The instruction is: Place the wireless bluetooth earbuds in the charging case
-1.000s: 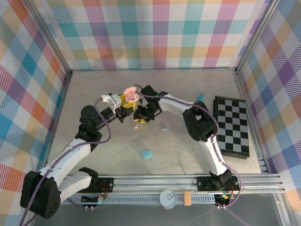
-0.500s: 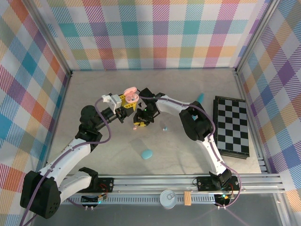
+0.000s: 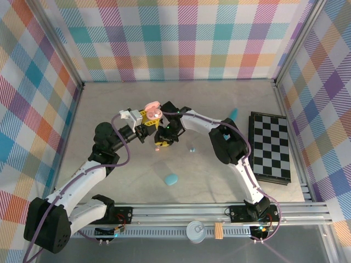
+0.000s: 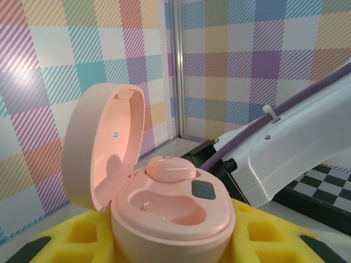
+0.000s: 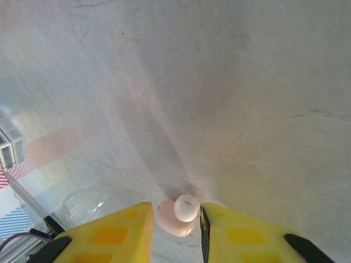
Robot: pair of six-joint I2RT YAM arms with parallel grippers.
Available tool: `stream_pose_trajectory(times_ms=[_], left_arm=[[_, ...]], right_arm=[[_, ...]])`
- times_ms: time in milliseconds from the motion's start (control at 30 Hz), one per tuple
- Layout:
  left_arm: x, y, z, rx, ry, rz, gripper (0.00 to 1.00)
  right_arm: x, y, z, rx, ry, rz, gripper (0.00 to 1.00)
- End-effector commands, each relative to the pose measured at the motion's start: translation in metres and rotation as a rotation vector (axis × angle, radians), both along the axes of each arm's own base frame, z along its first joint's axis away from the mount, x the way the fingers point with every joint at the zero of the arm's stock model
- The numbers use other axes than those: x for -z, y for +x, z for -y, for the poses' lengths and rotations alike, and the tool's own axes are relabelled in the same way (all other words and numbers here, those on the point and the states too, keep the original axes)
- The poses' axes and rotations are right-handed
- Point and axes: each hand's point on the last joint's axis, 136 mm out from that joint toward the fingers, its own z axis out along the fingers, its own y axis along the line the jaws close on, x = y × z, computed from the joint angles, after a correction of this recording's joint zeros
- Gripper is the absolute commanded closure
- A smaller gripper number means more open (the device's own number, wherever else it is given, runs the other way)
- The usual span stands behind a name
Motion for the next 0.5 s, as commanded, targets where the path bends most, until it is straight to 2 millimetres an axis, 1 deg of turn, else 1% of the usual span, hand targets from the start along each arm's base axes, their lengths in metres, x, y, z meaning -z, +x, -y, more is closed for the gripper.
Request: stream_pose_trajectory(times_ms=[0,100,233,467], left_arm=[[-0.016,-0.004,-0.001,0.014,-0.019,0.052,0.75],[-0.016,-0.004,0.0,0.017,-0.02,0.053,0.75],[-0.018,-0.005,-0.001,0.017,-0.021,0.057,0.75],[-0.017,-0.005,-0.001,0.018,-0.021,0.06,0.75]], right_arm=[[0.013,-0.011,-0.003,-0.024,-0.015,-0.056,0.72],[0.021,-0.012,-0.002,-0.027,-0.033,-0.069,0.72],[0.024,-0.013,-0.004,-0.031,-0.032,-0.074,0.73],[0.027,-0.013,-0.003,-0.036,-0.053,-0.079,0.86]])
